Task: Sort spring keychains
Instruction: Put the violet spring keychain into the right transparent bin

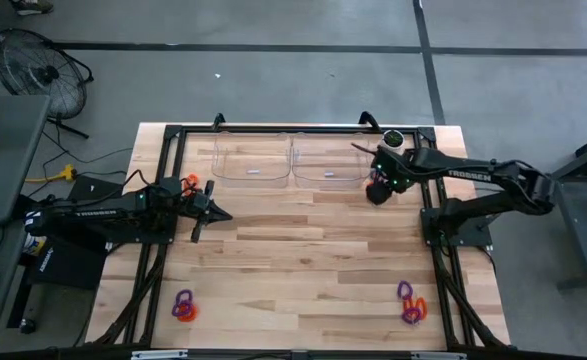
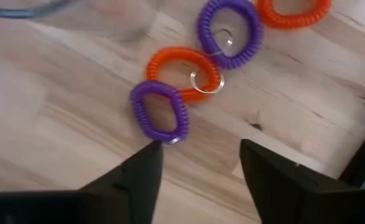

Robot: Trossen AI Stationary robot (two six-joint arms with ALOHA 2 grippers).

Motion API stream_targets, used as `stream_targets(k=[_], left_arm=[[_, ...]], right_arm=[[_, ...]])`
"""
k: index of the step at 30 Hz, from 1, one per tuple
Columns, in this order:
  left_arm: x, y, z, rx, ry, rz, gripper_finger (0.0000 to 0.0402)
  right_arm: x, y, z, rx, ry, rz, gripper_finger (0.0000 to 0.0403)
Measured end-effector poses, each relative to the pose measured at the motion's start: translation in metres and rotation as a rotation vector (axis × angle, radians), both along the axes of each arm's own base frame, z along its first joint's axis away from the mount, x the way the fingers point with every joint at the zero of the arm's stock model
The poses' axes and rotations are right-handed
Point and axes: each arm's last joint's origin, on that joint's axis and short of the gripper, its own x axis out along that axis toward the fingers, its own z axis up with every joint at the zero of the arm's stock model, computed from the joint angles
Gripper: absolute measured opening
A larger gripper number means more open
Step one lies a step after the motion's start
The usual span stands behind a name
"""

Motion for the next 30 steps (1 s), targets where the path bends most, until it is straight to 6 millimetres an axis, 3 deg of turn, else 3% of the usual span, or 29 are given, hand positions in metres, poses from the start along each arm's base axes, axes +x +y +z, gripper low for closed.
stream_targets(k=[7, 22, 30], left_arm=[[0.000, 0.000, 0.000, 0.000, 0.000, 0.000, 0.0001], [0.000, 0.000, 0.000, 0.000, 0.000, -0.001, 0.0001], [0.000, 0.000, 0.000, 0.000, 0.000, -0.002, 0.0001]], right_arm=[[0.008, -0.008, -0.029, 0.073, -0.020, -0.009, 0.0247], [0.013, -0.020, -0.054, 0.058, 0.069, -0.006, 0.0247], [0.014, -0.018, -0.054, 0.122, 0.029, -0.052, 0.0196]])
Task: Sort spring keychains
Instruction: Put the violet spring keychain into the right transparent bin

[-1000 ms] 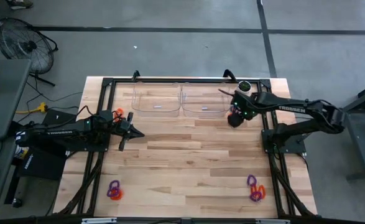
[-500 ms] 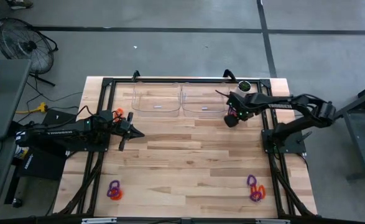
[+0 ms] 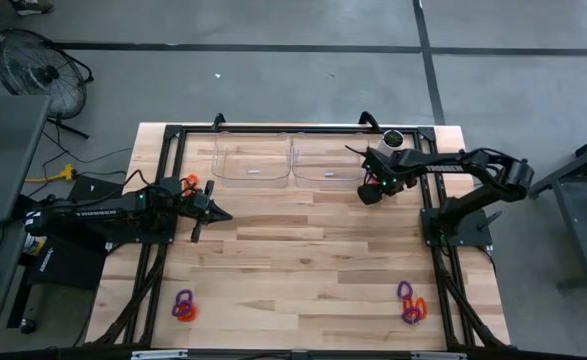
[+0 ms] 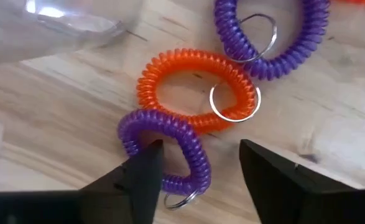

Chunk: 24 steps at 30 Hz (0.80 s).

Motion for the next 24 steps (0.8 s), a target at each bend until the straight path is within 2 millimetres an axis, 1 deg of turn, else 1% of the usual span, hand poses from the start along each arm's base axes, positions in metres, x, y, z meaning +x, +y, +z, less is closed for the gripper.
stream_targets(k=[14, 16, 19, 22, 24], left_arm=[[0.000, 0.000, 0.000, 0.000, 0.000, 0.000, 0.0001], [0.000, 0.000, 0.000, 0.000, 0.000, 0.000, 0.0001], [0.000, 0.000, 0.000, 0.000, 0.000, 0.000, 0.0001], [0.000, 0.000, 0.000, 0.000, 0.000, 0.001, 0.0001], [0.000, 0.000, 0.000, 0.000, 0.000, 0.001, 0.0001]], right_arm=[[-0.003, 0.002, 0.000, 0.040, 0.019, 0.012, 0.0020], [-0.003, 0.003, 0.001, 0.038, 0.017, 0.021, 0.0011], [-0.007, 0.006, 0.005, 0.046, 0.017, 0.031, 0.0016], [-0.014, 0.010, 0.015, 0.047, 0.016, 0.031, 0.0017], [-0.019, 0.013, 0.023, 0.042, 0.001, 0.032, 0.0011]])
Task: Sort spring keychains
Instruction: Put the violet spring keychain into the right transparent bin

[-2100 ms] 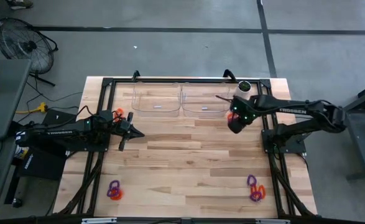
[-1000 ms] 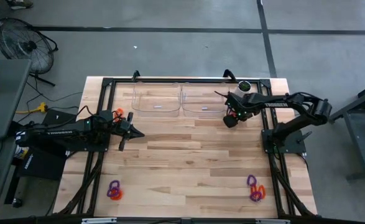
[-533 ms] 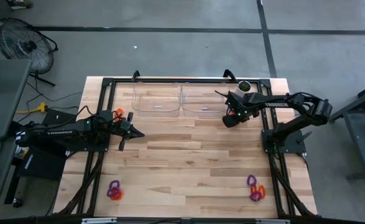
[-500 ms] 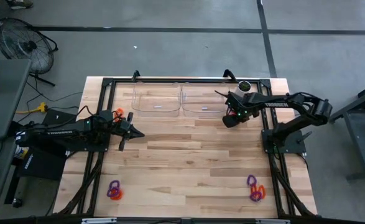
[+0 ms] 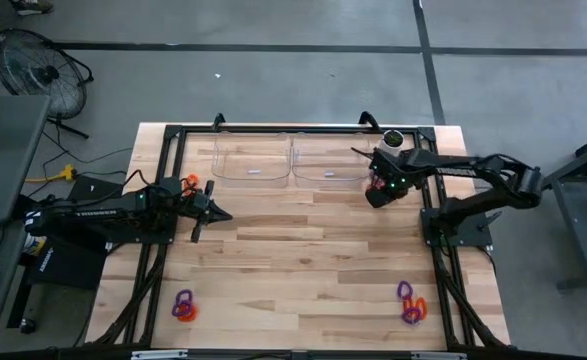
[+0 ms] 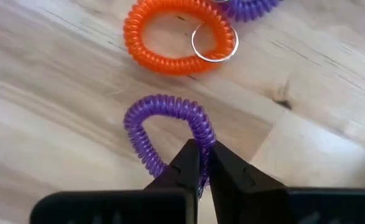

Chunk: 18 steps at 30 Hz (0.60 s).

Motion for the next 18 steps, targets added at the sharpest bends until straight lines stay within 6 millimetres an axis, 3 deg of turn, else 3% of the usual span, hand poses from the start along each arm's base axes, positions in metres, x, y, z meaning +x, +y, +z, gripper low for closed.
stream_targets(k=[10, 18], left_arm=[[0.000, 0.000, 0.000, 0.000, 0.000, 0.000, 0.0001], [0.000, 0.000, 0.000, 0.000, 0.000, 0.000, 0.0001]], right_arm=[[-0.019, 0.024, 0.048, -0.019, -0.272, 0.008, 0.0006], [-0.008, 0.020, 0.086, -0.150, -0.367, 0.115, 0.0006]])
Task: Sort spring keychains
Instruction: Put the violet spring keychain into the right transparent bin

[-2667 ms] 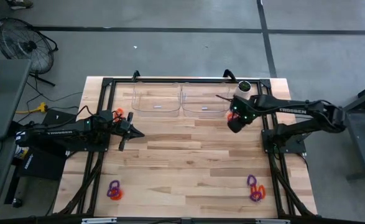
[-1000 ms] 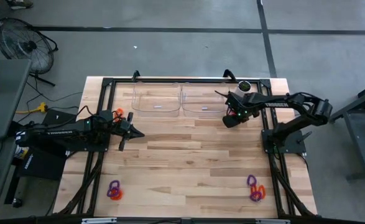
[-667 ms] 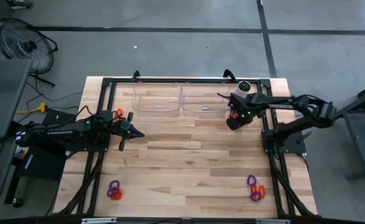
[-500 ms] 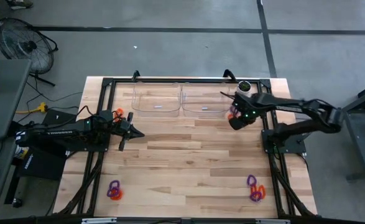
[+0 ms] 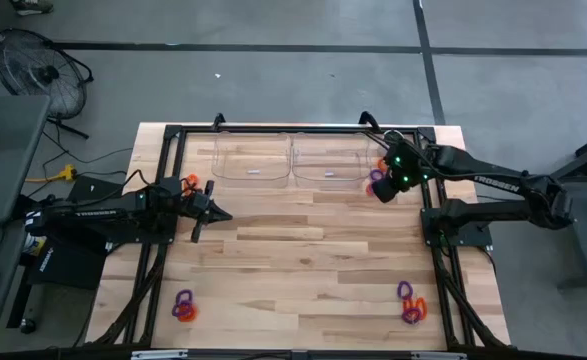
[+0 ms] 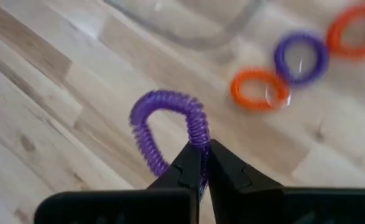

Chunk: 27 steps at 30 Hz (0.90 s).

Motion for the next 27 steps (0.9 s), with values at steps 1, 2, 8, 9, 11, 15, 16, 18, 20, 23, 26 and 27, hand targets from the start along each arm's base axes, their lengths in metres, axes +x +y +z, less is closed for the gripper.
stream_targets(k=[1, 2, 8, 9, 11, 15, 16, 18, 20, 23, 26, 27], left_arm=[[0.000, 0.000, 0.000, 0.000, 0.000, 0.000, 0.0001], [0.000, 0.000, 0.000, 0.000, 0.000, 0.000, 0.0001], [0.000, 0.000, 0.000, 0.000, 0.000, 0.000, 0.0001], [0.000, 0.000, 0.000, 0.000, 0.000, 0.000, 0.0001], [0.000, 0.000, 0.000, 0.000, 0.000, 0.000, 0.0001], [0.000, 0.000, 0.000, 0.000, 0.000, 0.000, 0.0001], [0.000, 0.000, 0.000, 0.000, 0.000, 0.000, 0.0001], [0.000, 0.000, 0.000, 0.000, -0.001, 0.000, 0.0001], [0.000, 0.000, 0.000, 0.000, 0.000, 0.000, 0.0001], [0.000, 0.000, 0.000, 0.000, -0.001, 0.000, 0.0001], [0.000, 0.000, 0.000, 0.000, 0.000, 0.000, 0.0001], [0.000, 0.000, 0.000, 0.000, 0.000, 0.000, 0.0001]], right_arm=[[0.003, -0.002, 0.004, -0.025, 0.007, 0.019, 0.0006], [0.007, -0.005, 0.008, -0.052, 0.016, 0.039, 0.0006], [0.039, -0.027, 0.028, -0.152, 0.069, 0.152, 0.0006], [0.044, -0.033, 0.030, -0.163, 0.086, 0.167, 0.0006], [0.055, -0.044, 0.031, -0.176, 0.131, 0.187, 0.0006], [0.075, -0.069, 0.030, -0.190, 0.191, 0.222, 0.0006], [0.079, -0.075, 0.028, -0.189, 0.200, 0.224, 0.0007], [0.086, -0.086, 0.024, -0.181, 0.218, 0.225, 0.0009], [0.092, -0.095, 0.018, -0.161, 0.242, 0.220, 0.0013], [0.099, -0.105, 0.006, -0.128, 0.275, 0.214, 0.0022], [0.103, -0.110, -0.006, -0.097, 0.300, 0.226, 0.0039], [0.104, -0.110, -0.009, -0.091, 0.303, 0.241, 0.0046]])
